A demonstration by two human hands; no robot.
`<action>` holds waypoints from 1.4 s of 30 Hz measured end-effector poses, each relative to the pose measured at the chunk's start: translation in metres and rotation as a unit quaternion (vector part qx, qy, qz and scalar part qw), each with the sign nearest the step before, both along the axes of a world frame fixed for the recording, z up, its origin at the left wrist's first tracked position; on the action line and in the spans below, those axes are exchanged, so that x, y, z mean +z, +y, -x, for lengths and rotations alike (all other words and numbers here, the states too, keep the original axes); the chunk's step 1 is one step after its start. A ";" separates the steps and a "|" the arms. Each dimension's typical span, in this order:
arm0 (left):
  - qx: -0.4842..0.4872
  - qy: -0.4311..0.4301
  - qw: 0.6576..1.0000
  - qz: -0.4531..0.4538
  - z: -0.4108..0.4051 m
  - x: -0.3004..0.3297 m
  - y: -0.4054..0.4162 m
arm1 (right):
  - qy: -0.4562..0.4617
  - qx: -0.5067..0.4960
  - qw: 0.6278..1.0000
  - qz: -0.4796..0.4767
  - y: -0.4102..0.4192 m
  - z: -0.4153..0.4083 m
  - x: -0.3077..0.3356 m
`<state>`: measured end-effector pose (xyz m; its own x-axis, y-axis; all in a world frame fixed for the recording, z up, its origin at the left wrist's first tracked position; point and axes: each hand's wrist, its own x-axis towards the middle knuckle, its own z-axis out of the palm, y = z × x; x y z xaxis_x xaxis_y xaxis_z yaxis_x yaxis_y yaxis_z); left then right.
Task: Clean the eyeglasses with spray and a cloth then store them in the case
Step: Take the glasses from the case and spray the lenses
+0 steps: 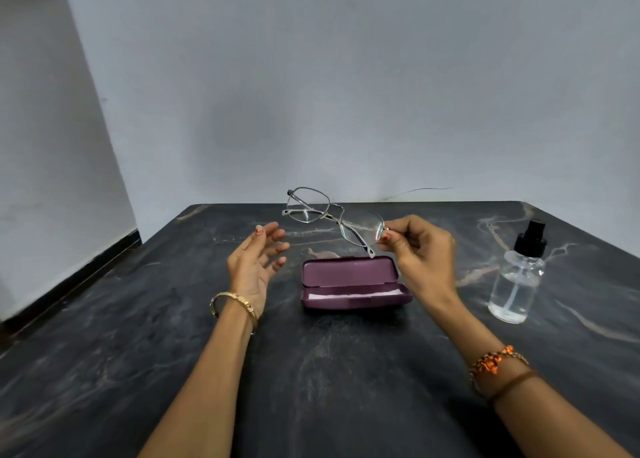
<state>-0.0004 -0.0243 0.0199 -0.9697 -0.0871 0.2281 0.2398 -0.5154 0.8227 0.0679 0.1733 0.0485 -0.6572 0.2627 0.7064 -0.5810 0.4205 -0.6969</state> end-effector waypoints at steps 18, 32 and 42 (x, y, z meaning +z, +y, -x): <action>-0.099 0.071 0.992 -0.026 -0.020 0.018 0.021 | -0.013 0.073 0.994 0.083 0.016 0.002 -0.012; -0.093 0.111 0.989 0.000 -0.028 0.028 0.026 | 0.001 0.165 0.973 0.163 0.014 -0.008 0.004; -0.047 0.182 0.982 0.009 -0.029 0.041 0.024 | 0.079 0.121 0.982 0.119 0.019 -0.009 0.009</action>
